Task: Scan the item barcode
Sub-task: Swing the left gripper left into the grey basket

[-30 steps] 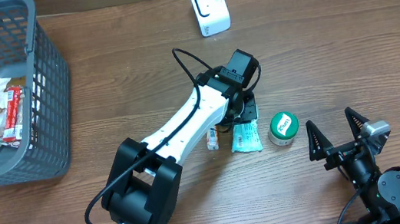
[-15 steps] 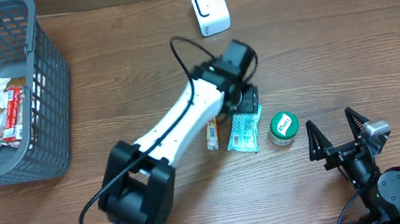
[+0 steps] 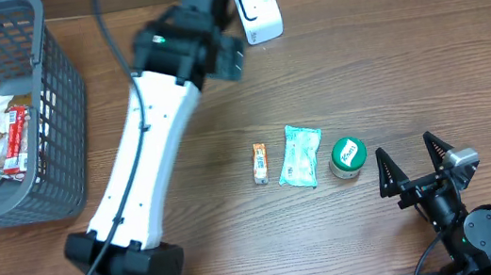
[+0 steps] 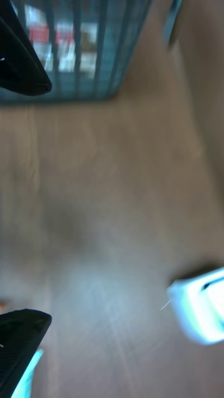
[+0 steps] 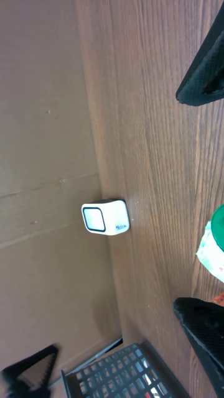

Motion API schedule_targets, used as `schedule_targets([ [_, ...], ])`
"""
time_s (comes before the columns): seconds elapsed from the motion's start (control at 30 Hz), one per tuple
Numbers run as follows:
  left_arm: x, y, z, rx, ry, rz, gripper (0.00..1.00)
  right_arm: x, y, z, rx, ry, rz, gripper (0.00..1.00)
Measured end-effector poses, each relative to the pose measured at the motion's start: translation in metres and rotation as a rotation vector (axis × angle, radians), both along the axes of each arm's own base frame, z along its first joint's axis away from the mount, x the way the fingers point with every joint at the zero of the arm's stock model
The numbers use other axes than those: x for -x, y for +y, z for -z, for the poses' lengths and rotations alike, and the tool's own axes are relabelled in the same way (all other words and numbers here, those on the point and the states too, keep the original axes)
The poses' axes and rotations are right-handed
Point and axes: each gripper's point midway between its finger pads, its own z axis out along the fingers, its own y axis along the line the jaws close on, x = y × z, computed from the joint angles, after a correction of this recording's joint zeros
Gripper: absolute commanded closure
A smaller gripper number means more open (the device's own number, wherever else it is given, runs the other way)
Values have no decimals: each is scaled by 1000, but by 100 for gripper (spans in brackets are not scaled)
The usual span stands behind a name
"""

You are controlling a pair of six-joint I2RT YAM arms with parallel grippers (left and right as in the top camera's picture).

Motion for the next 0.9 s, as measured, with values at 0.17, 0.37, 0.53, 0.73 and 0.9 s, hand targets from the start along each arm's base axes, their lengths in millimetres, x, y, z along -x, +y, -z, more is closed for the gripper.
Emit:
schedule_targets([
  [0.17,-16,52,-52,-36,-135,-95,0,0,0,0,0,0,0,0],
  [0.37,-22,142,-79,-90,-203,-255,0,0,0,0,0,0,0,0],
  [0.53,-11,233,-82,-89,-218,-413,0,0,0,0,0,0,0,0],
  [0.73,15,311,-79,-32,-220,-539,0,0,0,0,0,0,0,0],
  [0.9,37,359,-62,-20,-170,-610,0,0,0,0,0,0,0,0],
])
